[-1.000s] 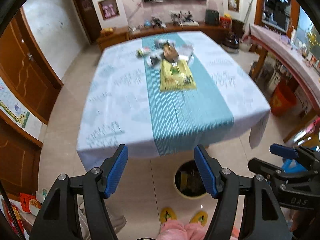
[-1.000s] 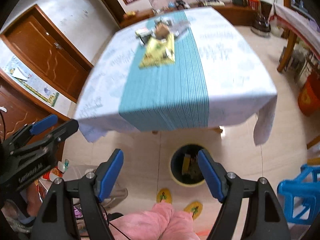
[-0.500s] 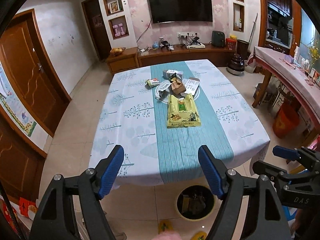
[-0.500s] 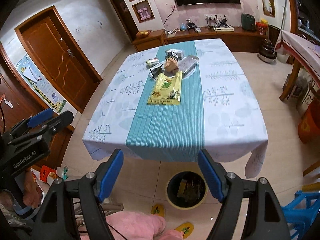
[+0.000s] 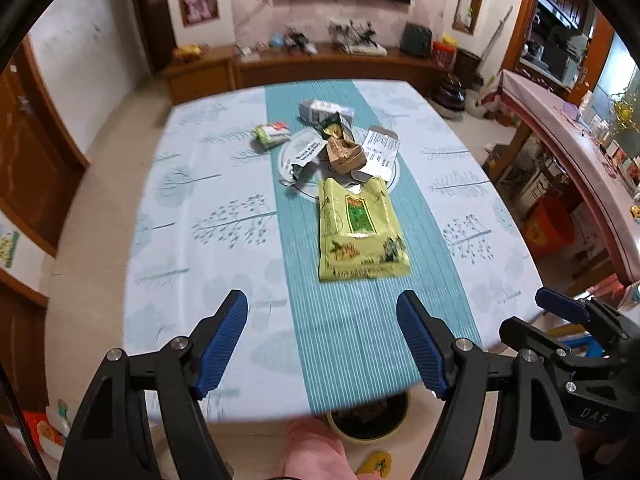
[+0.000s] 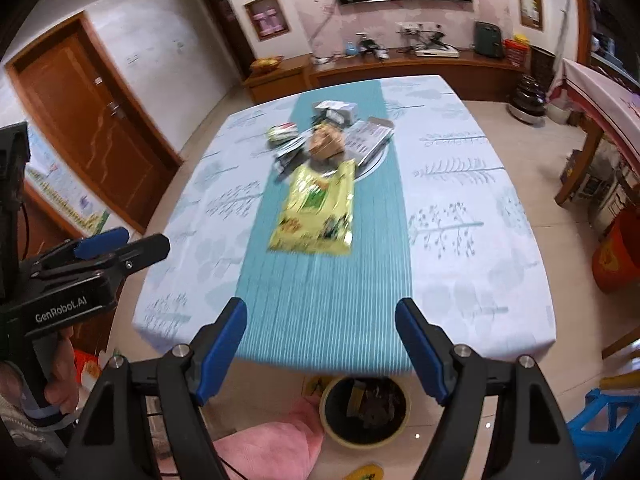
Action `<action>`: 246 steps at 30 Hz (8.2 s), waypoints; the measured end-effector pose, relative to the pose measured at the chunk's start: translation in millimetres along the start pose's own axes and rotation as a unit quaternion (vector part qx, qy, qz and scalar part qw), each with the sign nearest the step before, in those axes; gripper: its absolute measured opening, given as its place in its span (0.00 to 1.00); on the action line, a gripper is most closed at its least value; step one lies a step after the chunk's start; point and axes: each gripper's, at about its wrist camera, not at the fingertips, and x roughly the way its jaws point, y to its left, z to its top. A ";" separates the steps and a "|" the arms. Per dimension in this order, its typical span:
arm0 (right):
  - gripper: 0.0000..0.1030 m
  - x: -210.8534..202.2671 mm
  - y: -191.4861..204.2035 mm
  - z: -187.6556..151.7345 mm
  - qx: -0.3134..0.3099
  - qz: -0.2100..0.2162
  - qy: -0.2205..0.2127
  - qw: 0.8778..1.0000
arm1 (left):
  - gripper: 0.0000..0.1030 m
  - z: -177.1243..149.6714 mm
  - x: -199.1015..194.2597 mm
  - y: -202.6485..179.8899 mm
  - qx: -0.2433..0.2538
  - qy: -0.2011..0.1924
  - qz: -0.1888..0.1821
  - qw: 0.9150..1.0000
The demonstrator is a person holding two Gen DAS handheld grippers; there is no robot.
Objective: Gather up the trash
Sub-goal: 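Close both tools on the yellow-green snack bag, then lift the yellow-green bag with left tool while right tool opens, then grasp the brown-green drink carton with the right tool, then carry the yellow-green bag and brown-green carton over the floor bin, then open left tool dropping the bag while right tool releases carton into bin, then raise both open tools back toward the table, then grasp the white sachet with left tool while right tool grasps silver-white box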
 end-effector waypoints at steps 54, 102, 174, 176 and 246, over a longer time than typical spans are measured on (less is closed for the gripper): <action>0.46 191.6 13.4 163.4 0.050 -0.053 0.044 0.996 | 0.03 115.7 173.8 87.6 -0.012 0.114 -0.093 0.989; 0.42 -6.9 -7.2 -9.3 -0.005 0.029 0.032 0.999 | 0.03 -36.4 -40.5 -10.6 -0.087 -0.017 -0.033 0.996; 0.61 149.7 -84.0 -243.8 0.140 0.013 0.202 0.969 | 0.58 -260.8 112.6 -64.1 -0.029 0.108 0.036 0.993; 0.61 132.3 -76.7 -233.8 0.128 0.011 0.200 0.971 | 0.59 -253.5 90.6 -62.7 -0.032 0.106 0.033 0.993; 0.74 233.0 -41.9 186.6 0.202 -0.107 0.045 0.972 | 0.77 180.5 215.6 79.2 0.216 0.114 -0.063 0.968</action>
